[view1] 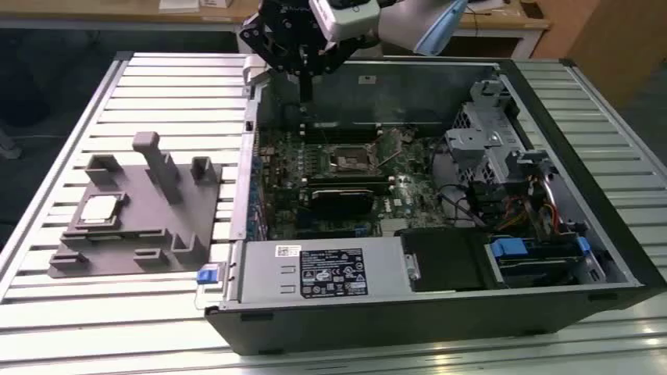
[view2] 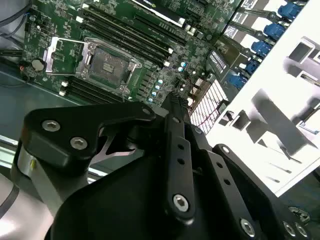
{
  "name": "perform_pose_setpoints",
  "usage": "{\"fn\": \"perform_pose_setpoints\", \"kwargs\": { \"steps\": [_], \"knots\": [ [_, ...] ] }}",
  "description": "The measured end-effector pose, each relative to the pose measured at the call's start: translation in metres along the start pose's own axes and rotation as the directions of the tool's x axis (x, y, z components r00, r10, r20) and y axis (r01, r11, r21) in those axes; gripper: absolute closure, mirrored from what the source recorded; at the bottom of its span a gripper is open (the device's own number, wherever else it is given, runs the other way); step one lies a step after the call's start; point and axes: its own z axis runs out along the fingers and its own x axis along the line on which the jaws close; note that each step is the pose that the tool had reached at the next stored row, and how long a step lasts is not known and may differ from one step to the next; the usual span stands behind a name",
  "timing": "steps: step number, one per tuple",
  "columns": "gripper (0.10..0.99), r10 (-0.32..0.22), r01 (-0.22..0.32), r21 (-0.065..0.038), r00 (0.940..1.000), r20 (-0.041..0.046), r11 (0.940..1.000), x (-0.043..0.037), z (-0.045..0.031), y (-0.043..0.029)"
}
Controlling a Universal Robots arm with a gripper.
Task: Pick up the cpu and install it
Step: 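Reach for the cpu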
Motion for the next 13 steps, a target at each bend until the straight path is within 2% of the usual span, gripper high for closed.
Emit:
{"fn": "perform_pose_setpoints", "kwargs": {
  "steps": [13],
  "knots": [
    [0.980,0.000,0.000,0.000,1.0000,0.0000,1.0000,0.0031,-0.0001,-0.0002]
  ]
}}
